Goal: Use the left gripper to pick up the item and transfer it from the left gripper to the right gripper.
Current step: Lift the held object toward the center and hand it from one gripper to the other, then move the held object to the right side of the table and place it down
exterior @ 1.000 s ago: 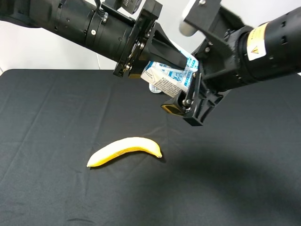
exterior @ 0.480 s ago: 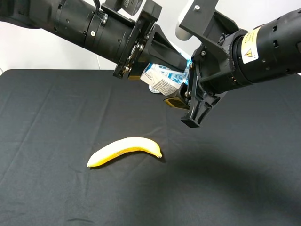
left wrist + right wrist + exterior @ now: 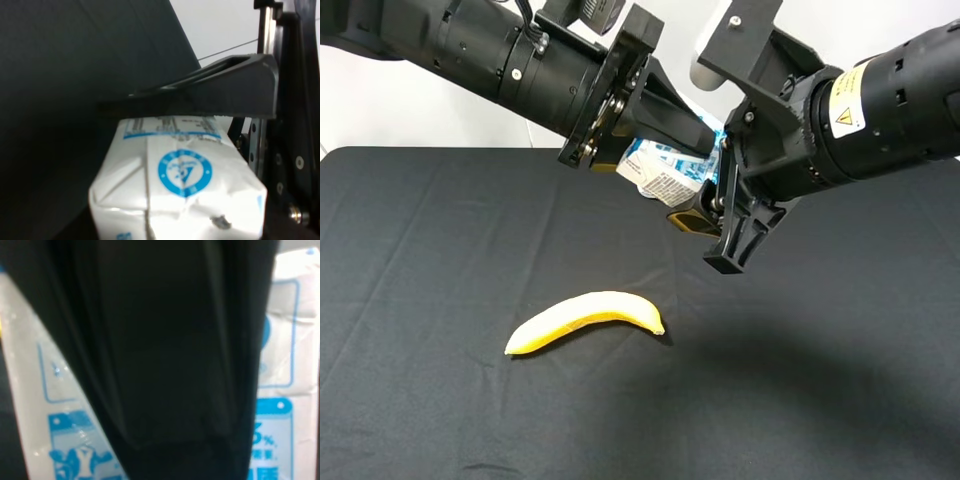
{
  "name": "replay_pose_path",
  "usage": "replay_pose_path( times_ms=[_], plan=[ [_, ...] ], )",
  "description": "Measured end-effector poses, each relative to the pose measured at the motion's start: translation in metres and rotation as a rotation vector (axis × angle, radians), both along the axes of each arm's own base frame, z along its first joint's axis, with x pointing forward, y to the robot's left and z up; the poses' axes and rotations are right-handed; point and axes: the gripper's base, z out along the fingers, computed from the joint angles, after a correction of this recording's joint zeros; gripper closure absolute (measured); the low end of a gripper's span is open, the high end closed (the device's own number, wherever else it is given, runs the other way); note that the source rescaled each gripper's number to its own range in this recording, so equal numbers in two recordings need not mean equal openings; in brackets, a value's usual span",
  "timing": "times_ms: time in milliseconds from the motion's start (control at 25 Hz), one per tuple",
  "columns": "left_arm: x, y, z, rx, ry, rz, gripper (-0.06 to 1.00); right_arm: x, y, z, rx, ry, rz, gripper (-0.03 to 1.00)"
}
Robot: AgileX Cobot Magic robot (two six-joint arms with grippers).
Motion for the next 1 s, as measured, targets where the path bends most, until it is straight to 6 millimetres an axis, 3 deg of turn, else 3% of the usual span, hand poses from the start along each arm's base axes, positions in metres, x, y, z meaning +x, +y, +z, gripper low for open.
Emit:
replay_pose_path(
  times_ms=[40, 80, 280, 360, 680, 1000],
  plan=[
    [0.0, 0.0, 0.0, 0.0, 0.0, 0.0, 0.92, 0.0, 0.0, -0.001, -0.001, 0.002, 0.0, 0.96],
    [0.0, 0.0, -0.001, 0.01, -0.006, -0.004, 0.8, 0.0, 0.0, -0.001, -0.002, 0.004, 0.0, 0.96],
    [-0.001, 0.002, -0.004, 0.048, -0.032, -0.023, 0.07, 0.0, 0.0, -0.001, -0.002, 0.003, 0.0, 0.96],
    [-0.001, 0.003, -0.004, 0.052, -0.035, -0.025, 0.01, 0.0, 0.0, -0.001, -0.002, 0.003, 0.0, 0.96],
    [0.001, 0.006, -0.004, 0.052, -0.028, -0.022, -0.03, 0.0, 0.0, -0.001, -0.001, 0.002, 0.0, 0.96],
    [0.005, 0.04, 0.02, 0.028, -0.063, 0.002, -0.03, 0.0, 0.0, -0.001, -0.001, 0.002, 0.0, 0.96]
  ],
)
